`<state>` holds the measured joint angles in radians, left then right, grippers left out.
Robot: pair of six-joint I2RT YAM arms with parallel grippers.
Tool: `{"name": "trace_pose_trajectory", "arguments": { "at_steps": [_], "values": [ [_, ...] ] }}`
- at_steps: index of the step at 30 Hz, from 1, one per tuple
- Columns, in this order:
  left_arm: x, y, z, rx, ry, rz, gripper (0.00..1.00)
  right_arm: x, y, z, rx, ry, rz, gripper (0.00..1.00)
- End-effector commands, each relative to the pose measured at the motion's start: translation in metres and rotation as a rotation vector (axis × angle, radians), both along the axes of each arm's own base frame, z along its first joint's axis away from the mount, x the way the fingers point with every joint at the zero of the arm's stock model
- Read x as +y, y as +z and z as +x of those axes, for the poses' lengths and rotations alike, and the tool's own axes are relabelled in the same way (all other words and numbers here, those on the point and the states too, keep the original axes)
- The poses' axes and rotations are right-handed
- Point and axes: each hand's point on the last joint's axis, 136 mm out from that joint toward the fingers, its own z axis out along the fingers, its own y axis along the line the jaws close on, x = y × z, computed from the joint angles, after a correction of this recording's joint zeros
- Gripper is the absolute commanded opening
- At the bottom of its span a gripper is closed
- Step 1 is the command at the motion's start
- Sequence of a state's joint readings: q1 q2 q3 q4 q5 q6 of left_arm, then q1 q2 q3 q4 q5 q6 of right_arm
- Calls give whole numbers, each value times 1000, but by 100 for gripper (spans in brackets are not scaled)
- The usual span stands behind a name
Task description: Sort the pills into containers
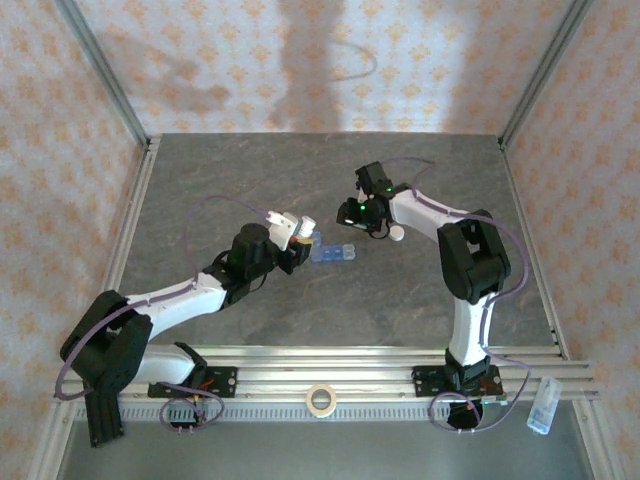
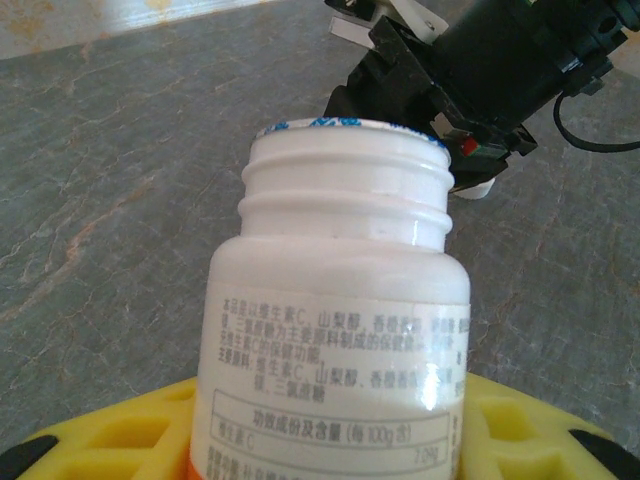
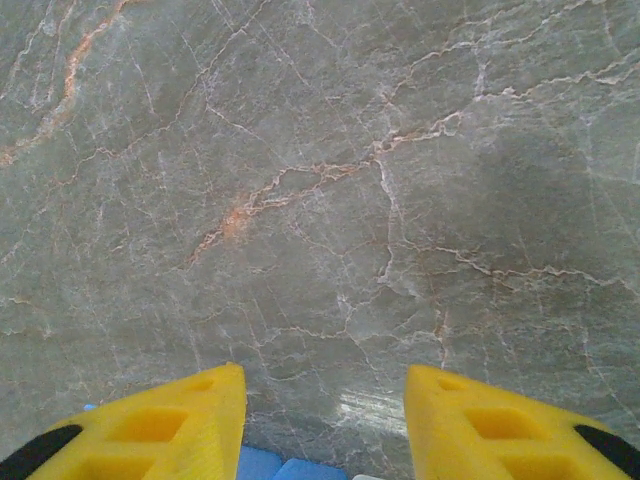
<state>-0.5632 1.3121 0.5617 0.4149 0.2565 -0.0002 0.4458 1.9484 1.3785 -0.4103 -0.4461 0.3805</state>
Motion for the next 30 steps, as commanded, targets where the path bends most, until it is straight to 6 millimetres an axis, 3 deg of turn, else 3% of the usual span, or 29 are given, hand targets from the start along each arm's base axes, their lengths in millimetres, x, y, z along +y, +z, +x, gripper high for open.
{"name": "trace_pose_trajectory", "arguments": {
  "at_steps": [1,11,30],
  "values": [
    [-1,11,4,-37,10,-7,0,6,-6,-4,1,20,-1,45],
    [-1,11,4,-36,6,-4,0,4,-23,-11,32,20,-14,39],
    [-2,10,4,-31,5,-8,0,5,-24,-38,56,30,26,33]
  ]
}}
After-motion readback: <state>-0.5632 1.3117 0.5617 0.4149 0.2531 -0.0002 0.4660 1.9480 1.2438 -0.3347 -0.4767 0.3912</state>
